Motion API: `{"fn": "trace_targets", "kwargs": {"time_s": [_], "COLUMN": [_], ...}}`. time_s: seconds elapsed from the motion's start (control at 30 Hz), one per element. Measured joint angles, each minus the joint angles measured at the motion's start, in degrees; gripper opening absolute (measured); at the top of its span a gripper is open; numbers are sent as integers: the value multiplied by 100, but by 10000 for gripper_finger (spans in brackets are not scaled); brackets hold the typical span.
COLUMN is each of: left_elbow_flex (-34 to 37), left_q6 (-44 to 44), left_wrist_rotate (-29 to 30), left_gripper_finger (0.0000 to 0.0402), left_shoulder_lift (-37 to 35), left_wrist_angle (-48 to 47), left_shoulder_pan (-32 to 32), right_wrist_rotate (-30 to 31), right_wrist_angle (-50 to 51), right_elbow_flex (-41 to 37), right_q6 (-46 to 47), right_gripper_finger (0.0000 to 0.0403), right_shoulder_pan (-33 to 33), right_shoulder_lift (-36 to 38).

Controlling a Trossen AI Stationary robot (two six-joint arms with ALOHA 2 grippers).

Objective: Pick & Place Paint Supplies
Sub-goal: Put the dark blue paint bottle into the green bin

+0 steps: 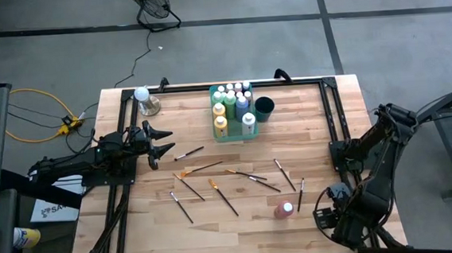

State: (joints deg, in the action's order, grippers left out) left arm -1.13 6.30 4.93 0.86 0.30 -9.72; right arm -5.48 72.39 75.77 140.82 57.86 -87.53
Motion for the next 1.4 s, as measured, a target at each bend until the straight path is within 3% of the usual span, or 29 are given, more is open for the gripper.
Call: {"fn": "trace_targets", "kwargs": {"time_s": [0.2,0.6,1.0,1.4], "left_elbow_flex": [0,0,0,0], "left_q6": [1,1,1,1], "left_wrist_rotate": [0,0,0,0], "left_gripper_finger": [211,211,211,211], "left_shoulder_lift": [2,0,0,0], "left_wrist_angle": [0,0,0,0], "left_shoulder_pan": [1,1,-1,0], "right_wrist_rotate": [-48,58,113,550], "right_wrist_angle": [-66,-30,-47,405], "right_elbow_flex": [-88,-81,-90,-89], "right_q6": [15,15,-1,-49], "right_gripper_finger": [222,117,115,115], "right_shoulder_pan": [1,1,-57,-193], "right_shoulder_lift": [0,2,64,518]}}
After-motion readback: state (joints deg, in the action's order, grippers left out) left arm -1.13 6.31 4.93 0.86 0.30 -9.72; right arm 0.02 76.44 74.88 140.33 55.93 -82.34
